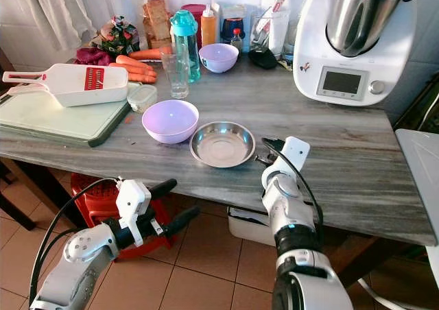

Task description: Setting the table

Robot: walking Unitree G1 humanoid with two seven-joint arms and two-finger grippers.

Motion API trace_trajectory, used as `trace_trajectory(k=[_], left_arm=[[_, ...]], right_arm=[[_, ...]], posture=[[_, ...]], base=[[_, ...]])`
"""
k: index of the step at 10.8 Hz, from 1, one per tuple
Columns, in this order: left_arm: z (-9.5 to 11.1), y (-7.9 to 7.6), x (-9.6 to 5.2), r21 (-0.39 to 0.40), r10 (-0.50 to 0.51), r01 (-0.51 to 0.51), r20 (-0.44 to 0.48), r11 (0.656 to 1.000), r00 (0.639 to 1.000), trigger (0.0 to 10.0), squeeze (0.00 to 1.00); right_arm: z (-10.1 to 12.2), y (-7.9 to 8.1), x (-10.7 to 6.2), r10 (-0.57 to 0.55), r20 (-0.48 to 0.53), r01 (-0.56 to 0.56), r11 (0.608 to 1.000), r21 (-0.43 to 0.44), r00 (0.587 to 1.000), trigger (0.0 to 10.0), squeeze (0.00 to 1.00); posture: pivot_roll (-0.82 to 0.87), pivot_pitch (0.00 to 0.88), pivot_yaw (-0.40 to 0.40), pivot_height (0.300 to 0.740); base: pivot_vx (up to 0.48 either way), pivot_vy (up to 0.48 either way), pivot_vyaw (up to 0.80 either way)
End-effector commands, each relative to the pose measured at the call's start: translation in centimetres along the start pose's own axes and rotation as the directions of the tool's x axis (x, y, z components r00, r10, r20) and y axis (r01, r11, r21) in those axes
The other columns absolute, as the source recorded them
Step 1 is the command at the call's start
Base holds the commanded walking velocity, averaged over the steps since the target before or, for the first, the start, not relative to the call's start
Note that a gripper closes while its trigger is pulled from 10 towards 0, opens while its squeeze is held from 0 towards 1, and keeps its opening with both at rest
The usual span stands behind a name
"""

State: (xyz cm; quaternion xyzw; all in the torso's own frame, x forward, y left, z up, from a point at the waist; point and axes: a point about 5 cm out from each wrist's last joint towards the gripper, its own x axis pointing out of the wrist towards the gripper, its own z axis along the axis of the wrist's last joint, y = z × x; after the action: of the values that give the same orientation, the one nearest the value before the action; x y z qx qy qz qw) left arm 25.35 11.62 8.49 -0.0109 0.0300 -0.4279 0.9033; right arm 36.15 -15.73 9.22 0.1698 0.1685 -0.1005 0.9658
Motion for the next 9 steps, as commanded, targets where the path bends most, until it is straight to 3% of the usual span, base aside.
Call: trace_trajectory(k=[1, 2, 9], left_arm=[[-0.29, 0.02, -0.15, 0.01, -0.011, 0.011, -0.012, 1.0, 1.0, 10.0, 0.0], [-0.39, 0.04, -0.17, 0.012, -0.013, 0.013, -0.011, 1.0, 1.0, 10.0, 0.0], [0.27, 0.47, -0.07, 0.043, -0.019, 0.019, 0.003, 0.999, 1.0, 10.0, 0.0]], right_arm=[[0.38, 0.46, 0.2, 0.009, 0.005, -0.009, 1.0, -0.015, 1.0, 10.0, 0.04], [0.18, 0.45, 0.24, 0.012, -0.003, -0.012, 1.0, -0.011, 1.0, 10.0, 1.0], [0.77, 0.39, 0.29, 0.017, 0.031, -0.017, 1.0, 0.0, 0.999, 10.0, 1.0]], posture=[[0.08, 0.0, 0.013, 0.74], [0.08, 0.0, 0.013, 0.74], [0.08, 0.0, 0.015, 0.74]], base=[[0.0, 0.0, 0.0], [0.0, 0.0, 0.0], [0.0, 0.0, 0.0]])
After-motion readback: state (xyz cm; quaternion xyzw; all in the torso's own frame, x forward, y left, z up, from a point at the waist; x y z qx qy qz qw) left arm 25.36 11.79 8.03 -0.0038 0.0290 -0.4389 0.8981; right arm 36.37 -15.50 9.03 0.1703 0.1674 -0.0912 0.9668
